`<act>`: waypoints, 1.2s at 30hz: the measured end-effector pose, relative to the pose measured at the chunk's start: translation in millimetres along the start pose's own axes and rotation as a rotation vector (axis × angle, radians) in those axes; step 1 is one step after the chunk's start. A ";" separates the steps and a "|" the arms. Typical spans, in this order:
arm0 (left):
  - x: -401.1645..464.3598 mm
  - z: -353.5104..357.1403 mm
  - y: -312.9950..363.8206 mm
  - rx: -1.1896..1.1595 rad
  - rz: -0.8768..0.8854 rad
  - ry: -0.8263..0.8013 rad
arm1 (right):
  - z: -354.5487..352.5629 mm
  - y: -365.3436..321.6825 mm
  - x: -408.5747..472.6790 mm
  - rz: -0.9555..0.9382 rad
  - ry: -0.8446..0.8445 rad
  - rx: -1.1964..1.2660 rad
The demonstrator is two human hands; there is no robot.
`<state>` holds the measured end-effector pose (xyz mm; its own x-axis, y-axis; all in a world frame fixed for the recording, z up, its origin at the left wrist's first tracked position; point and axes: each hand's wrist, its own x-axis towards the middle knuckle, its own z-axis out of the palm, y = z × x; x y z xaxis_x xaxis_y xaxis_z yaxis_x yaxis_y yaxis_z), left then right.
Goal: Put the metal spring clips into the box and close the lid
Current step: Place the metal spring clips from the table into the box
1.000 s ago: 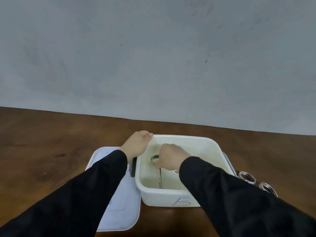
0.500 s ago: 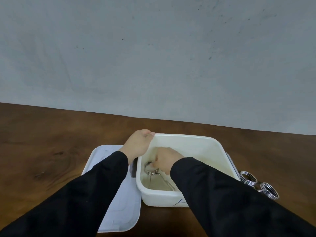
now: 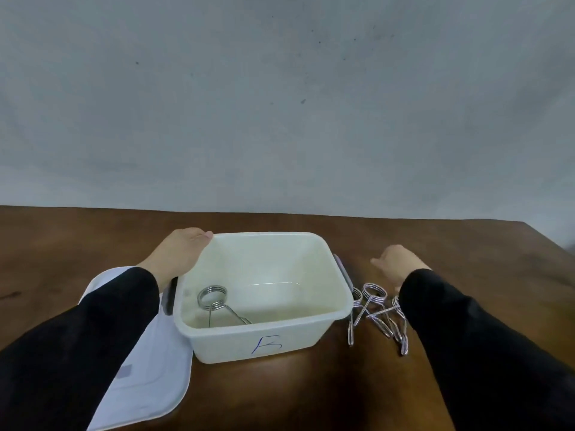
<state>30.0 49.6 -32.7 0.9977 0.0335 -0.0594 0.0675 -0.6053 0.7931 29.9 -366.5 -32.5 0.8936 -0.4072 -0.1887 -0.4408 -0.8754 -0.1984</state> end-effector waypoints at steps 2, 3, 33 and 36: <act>0.5 0.7 0.3 -0.014 -0.014 0.000 | 9.8 27.8 -1.8 0.083 -0.096 -0.131; 0.7 1.1 0.5 -0.015 -0.019 0.001 | 13.1 35.2 -6.0 0.102 -0.141 -0.185; 0.6 -0.1 -3.4 -0.055 -0.031 -0.015 | -1.1 36.2 -14.4 0.158 0.041 0.102; -0.6 -0.5 -2.0 -0.059 -0.035 -0.021 | -54.8 -2.2 -27.1 0.007 0.144 0.083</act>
<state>29.3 51.2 -34.0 0.9943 0.0367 -0.1002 0.1036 -0.5562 0.8246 11.3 -367.8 25.8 0.8909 -0.4512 -0.0515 -0.4469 -0.8506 -0.2772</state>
